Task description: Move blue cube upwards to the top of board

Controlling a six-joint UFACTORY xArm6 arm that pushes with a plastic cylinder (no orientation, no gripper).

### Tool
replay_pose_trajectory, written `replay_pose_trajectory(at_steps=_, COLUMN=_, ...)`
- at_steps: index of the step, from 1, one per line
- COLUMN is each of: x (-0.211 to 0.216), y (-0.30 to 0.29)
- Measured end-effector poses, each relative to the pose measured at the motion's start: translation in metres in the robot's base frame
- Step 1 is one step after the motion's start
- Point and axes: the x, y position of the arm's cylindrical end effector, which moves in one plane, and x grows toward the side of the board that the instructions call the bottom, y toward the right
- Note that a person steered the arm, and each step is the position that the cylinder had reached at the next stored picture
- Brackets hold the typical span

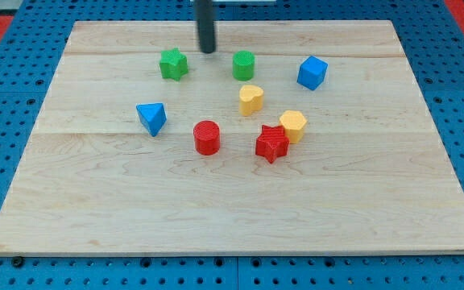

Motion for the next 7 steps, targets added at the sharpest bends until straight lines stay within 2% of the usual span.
replay_pose_trajectory(at_steps=1, x=-0.007, y=0.074)
replay_pose_trajectory(at_steps=2, x=0.006, y=0.153)
replay_pose_trajectory(at_steps=3, x=0.044, y=0.200)
replay_pose_trajectory(at_steps=4, x=0.091, y=0.182)
replay_pose_trajectory(at_steps=5, x=0.066, y=0.159)
replay_pose_trajectory(at_steps=6, x=0.071, y=0.167)
replay_pose_trajectory(at_steps=7, x=0.104, y=0.165)
